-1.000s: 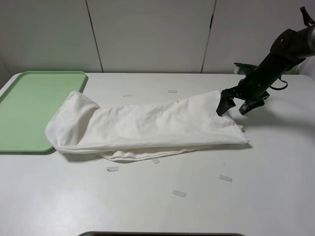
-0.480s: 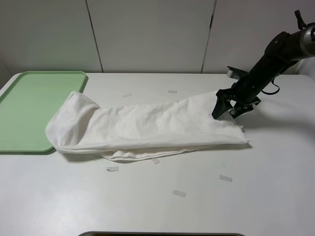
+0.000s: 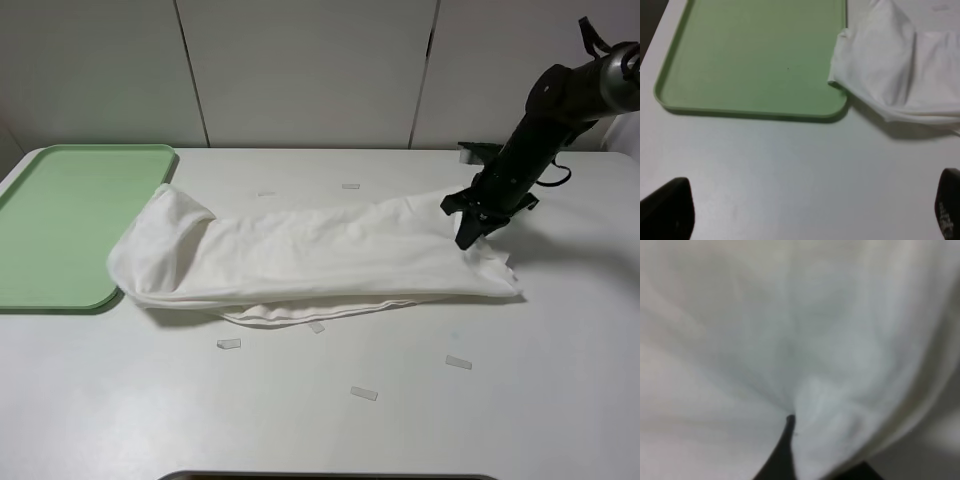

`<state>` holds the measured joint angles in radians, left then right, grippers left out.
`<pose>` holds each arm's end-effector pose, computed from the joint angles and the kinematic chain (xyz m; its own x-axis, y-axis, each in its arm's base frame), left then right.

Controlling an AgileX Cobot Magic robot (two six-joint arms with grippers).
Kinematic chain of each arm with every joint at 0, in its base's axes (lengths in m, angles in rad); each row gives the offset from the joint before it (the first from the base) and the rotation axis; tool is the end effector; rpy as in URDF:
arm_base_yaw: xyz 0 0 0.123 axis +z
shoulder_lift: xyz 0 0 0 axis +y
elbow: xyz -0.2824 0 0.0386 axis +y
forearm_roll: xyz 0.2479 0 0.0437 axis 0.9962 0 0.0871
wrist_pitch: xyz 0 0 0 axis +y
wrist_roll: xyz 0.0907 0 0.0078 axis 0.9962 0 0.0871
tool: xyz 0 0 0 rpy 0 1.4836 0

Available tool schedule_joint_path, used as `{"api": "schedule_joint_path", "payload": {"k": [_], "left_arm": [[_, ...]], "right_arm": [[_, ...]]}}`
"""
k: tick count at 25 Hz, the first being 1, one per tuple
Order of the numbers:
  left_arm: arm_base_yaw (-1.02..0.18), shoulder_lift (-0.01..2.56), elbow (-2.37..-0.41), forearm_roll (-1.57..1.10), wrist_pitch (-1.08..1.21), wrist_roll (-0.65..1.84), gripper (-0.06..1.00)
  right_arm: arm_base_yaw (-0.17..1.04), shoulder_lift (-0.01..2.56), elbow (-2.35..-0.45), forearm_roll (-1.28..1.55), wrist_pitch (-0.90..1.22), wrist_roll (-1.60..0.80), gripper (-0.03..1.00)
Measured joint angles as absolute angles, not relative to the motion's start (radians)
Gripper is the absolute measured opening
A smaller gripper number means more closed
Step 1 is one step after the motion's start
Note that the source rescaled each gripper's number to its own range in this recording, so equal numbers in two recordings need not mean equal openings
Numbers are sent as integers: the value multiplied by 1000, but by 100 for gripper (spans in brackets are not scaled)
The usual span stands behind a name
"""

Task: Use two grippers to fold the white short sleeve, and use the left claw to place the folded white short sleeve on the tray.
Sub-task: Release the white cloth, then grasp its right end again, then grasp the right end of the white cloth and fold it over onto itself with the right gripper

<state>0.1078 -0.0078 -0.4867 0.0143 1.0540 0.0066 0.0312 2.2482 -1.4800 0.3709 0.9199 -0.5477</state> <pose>-0.0043 0.0007 0.2740 -0.4538 -0.0354 -0.8904 -0.1124 0.9935 0.0178 0.4149 0.0392 0.0909 -0.9403 -0.3273 -0.0936 -0.3404 0.8998 0.2728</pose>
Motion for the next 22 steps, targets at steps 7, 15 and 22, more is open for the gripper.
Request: {"api": "schedule_joint_path", "payload": {"k": [7, 15, 22], "left_arm": [[108, -8, -487, 14, 1054, 7, 96], [108, -8, -487, 14, 1054, 7, 96], [108, -8, -487, 18, 1054, 7, 96]], "right_arm": [[64, 2125, -1478, -23, 868, -334, 1], [135, 1994, -1478, -235, 887, -73, 1], [229, 1990, -1486, -53, 907, -47, 1]]}}
